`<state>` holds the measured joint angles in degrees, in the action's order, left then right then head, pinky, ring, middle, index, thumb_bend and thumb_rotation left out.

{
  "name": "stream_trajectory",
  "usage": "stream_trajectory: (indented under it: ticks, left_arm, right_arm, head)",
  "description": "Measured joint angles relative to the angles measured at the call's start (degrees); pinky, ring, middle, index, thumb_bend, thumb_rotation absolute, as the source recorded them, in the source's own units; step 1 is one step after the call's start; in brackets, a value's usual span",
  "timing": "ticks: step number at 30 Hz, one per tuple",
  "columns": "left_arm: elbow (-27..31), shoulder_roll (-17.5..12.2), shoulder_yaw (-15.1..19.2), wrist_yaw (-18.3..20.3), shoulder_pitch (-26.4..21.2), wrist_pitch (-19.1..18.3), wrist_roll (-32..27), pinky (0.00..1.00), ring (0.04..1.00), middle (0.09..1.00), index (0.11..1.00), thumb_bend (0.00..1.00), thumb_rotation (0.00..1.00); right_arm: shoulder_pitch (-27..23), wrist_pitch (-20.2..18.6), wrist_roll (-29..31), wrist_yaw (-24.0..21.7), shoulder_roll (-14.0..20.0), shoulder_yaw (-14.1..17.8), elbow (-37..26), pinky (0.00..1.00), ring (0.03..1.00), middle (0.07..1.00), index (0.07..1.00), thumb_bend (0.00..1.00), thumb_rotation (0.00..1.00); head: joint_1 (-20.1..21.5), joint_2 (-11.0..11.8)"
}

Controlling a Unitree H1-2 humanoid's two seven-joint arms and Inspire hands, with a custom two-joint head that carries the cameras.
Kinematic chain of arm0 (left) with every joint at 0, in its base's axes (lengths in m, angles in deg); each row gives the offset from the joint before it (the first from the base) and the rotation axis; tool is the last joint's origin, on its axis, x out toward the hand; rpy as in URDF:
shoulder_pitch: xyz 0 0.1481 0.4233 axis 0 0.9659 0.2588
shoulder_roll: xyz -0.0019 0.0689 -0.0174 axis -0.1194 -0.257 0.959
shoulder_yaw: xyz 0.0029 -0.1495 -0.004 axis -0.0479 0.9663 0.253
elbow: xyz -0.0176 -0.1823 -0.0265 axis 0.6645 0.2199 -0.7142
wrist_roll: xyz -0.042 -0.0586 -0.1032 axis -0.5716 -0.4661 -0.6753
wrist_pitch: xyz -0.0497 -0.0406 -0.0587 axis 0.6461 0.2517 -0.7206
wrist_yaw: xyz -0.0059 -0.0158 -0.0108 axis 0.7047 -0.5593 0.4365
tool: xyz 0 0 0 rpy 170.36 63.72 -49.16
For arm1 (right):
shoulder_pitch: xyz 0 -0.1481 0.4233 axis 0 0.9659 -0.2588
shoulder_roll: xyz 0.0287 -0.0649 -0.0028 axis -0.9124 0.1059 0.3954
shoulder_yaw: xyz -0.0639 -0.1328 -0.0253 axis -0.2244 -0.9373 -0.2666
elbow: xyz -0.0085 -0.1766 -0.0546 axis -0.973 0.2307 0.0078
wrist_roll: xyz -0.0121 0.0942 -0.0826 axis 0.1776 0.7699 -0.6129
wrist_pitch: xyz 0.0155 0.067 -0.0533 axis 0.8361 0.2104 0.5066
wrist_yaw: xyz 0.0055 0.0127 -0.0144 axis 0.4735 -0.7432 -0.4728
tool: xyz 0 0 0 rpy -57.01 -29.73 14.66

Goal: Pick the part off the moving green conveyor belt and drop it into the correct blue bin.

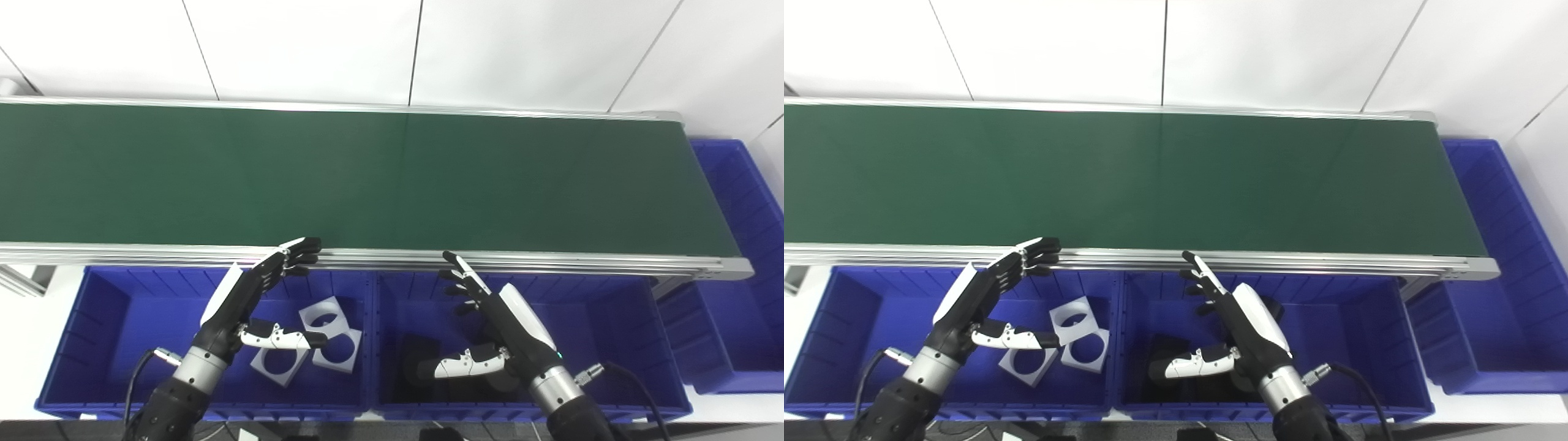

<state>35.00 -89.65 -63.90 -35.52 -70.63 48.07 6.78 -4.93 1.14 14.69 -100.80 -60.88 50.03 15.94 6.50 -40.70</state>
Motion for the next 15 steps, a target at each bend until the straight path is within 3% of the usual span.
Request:
stream_trajectory:
  ticks: [15]
  left_arm:
    - [-1.4,0.6,0.1,-1.1,0.8,1.6,1.6,0.75,0.814,0.844,0.822,0.98,0.25]
  right_arm:
    - [1.0,3.3,-0.3,3.5,0.0,-0.7,2.9,0.72,0.840,0.907,0.980,0.86,0.26]
  head:
    - [-0.8,2.9]
